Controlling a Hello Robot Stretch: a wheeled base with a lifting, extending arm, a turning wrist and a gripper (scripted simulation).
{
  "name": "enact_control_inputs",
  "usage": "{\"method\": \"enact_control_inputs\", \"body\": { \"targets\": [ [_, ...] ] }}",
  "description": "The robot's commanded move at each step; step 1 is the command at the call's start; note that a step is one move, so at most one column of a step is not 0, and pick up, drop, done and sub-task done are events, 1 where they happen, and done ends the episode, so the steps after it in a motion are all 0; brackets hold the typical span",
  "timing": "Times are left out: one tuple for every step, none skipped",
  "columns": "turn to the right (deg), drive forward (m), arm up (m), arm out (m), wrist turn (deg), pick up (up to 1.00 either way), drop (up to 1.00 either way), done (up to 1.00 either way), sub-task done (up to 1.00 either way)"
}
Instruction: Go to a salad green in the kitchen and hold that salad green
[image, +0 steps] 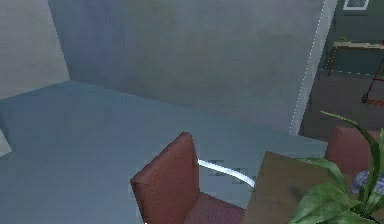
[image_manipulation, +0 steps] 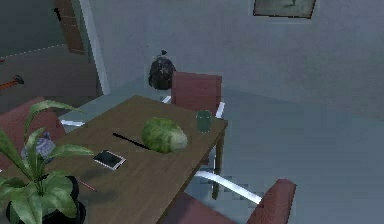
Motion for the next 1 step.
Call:
{"method": "enact_control_inputs", "body": {
  "targets": [
    [0.0, 0.00, 0.50, 0.00, 0.0, 0.00, 0.00, 0.00, 0.00]
  ]
}}
